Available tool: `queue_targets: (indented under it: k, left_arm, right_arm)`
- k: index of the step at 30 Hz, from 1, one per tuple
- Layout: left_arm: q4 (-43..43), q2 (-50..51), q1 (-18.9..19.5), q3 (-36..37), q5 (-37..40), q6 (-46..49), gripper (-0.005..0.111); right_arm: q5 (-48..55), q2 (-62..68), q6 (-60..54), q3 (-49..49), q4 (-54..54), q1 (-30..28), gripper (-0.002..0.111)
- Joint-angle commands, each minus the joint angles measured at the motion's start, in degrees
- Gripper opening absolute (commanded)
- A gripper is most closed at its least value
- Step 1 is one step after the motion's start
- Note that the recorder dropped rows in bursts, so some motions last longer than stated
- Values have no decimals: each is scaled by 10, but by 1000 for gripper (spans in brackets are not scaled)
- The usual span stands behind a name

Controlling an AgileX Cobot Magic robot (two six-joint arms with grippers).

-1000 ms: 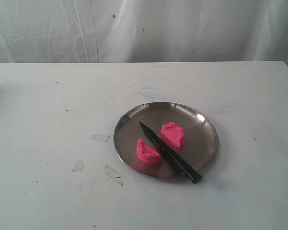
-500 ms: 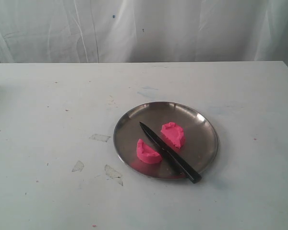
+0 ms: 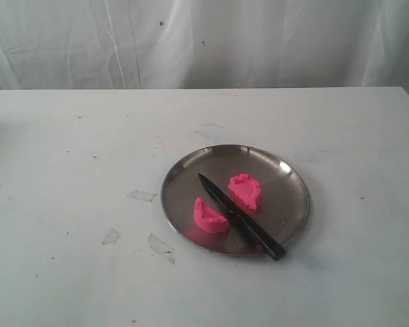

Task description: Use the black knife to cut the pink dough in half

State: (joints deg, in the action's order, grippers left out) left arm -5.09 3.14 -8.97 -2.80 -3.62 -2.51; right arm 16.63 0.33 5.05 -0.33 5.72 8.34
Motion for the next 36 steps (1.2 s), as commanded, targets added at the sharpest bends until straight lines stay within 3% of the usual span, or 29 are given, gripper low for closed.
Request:
queue_targets:
  k: [1, 11, 36]
  left_arm:
    - [-15, -31, 5, 28, 3, -8, 0]
    - [-38, -31, 106, 28, 31, -5, 0]
    - [-38, -31, 110, 28, 31, -3, 0]
  right_arm:
    - [0, -3, 1, 3, 1, -4, 39]
    - [0, -3, 1, 3, 1, -4, 39]
    - [0, -3, 11, 3, 1, -4, 39]
